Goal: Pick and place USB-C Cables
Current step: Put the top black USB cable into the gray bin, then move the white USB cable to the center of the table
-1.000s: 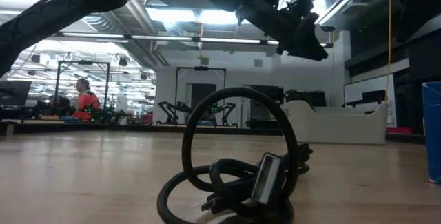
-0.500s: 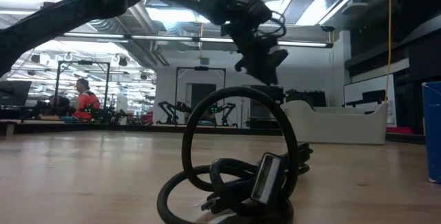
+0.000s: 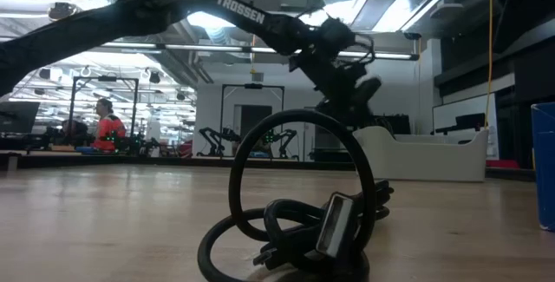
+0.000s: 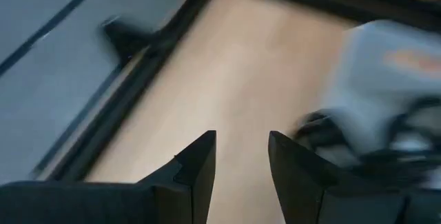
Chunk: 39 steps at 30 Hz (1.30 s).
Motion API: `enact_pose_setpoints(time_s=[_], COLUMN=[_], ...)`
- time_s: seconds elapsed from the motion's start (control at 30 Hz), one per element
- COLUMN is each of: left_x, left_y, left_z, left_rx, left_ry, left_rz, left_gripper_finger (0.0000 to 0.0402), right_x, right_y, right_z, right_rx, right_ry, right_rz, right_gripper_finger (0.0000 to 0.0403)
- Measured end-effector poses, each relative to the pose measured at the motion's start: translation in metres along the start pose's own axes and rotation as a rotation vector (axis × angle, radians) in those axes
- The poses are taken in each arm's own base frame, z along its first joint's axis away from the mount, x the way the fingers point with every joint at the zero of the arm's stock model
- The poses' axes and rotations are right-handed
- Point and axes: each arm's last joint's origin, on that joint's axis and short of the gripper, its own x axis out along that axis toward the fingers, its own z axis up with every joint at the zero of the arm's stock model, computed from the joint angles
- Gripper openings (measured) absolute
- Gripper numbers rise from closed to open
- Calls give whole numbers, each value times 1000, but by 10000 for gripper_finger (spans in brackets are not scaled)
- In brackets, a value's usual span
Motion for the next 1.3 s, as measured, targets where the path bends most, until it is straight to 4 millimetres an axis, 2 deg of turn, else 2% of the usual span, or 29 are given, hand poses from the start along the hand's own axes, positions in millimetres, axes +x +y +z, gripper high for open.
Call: enact_pose_setpoints(time_s=[0.13,0.23,0.47,0.63,0.73,0.87,0.97,1.1,1.2,1.3], left_x=[-6,-7,-7,-14,-37,-93,-129,-158,-166,-184], left_y=[-23,-37,-54,-51,-46,-50,-66,-89,-116,-151], left_z=[9,6,7,5,5,5,-8,-21,-31,-43], left_rx=[-2,10,36,29,3,-14,34,68,58,74], left_ry=[-47,-23,-49,22,169,451,694,896,936,993], left_rz=[-232,-335,-351,-292,-268,-235,-170,-91,-110,-231], left_gripper_finger=[127,127,127,127,127,127,127,127,127,127], right_x=[0,0,0,0,0,0,0,0,0,0], right_y=[0,0,0,0,0,-1,-1,-1,-1,0], right_z=[0,0,0,0,0,0,0,1,2,2], right_rx=[-1,-2,-9,-18,-18,-24,-26,-26,-10,8], right_ry=[-9,-11,-11,-11,-11,-11,-14,-48,-53,-57], right_rz=[-4,-5,-6,-6,-6,-8,-11,-30,-26,-18], right_gripper_finger=[129,129,129,129,129,129,129,129,129,129])
